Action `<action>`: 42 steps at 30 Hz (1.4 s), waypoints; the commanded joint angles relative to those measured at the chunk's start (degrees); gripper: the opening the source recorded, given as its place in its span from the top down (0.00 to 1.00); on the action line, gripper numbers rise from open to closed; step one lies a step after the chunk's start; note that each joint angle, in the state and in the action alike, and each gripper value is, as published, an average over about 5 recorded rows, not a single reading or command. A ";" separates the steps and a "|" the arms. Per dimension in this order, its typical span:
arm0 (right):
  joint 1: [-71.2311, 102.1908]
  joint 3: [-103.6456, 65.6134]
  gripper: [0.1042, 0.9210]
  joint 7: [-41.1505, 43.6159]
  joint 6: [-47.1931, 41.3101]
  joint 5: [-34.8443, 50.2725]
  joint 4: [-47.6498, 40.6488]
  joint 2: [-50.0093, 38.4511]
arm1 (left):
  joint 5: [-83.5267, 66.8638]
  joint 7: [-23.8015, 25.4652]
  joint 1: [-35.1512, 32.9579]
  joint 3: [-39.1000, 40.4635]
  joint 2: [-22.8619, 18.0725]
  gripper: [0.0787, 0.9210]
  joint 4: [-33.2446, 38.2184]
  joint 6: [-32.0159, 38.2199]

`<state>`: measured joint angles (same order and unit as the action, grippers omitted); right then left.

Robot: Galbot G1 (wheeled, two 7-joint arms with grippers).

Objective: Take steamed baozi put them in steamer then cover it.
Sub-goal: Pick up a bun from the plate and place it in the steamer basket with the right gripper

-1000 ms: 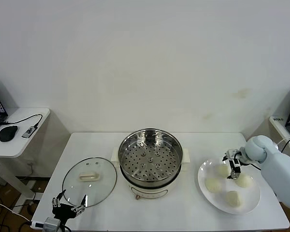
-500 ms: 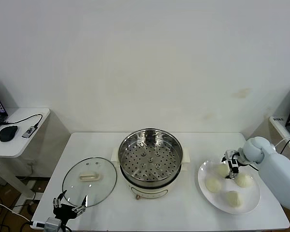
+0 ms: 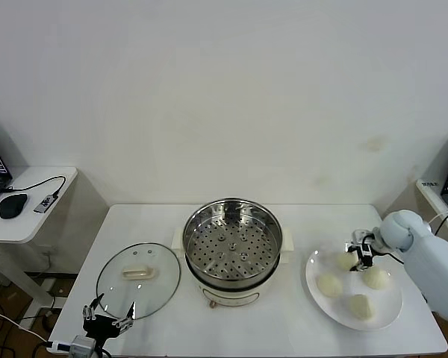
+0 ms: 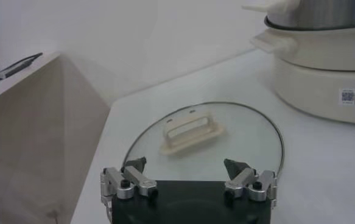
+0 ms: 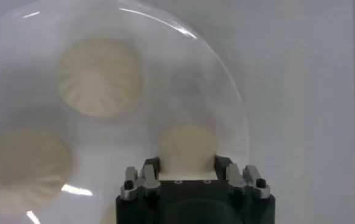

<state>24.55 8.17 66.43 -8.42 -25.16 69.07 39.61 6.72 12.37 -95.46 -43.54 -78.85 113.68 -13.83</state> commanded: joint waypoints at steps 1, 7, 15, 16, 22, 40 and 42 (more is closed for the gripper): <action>-5.39 3.75 0.48 1.85 -2.46 8.35 4.83 -5.37 | 0.00 -0.33 0.24 0.11 0.00 0.12 0.27 -0.09; -26.23 20.04 0.48 5.79 -4.66 20.79 8.39 -6.80 | 0.14 -0.65 0.00 -0.12 0.10 0.12 1.34 -0.91; -52.07 37.95 0.48 10.75 -1.07 31.76 -1.42 10.31 | 0.76 -1.68 -0.64 -1.38 -0.32 0.12 3.04 -1.90; -53.65 38.64 0.48 11.61 1.61 32.42 -3.84 13.01 | 0.73 -1.81 -0.74 -1.56 -0.45 0.12 3.25 -1.93; -57.34 39.52 0.48 16.59 28.86 33.78 -20.96 30.07 | 0.60 -2.30 -1.57 -1.81 -0.88 0.12 3.59 -2.01; -52.81 43.31 0.48 13.26 55.94 16.85 -14.84 36.43 | 0.62 -2.73 -2.23 -5.16 -4.44 0.12 5.40 -2.59; -51.92 43.80 0.48 13.16 55.94 15.79 -13.83 36.38 | 0.65 -2.75 -2.03 -5.21 -4.51 0.12 5.40 -2.62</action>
<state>-26.83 49.00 79.76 37.79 -4.06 54.60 71.57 7.36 9.68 -97.75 -47.67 -82.31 118.58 -16.17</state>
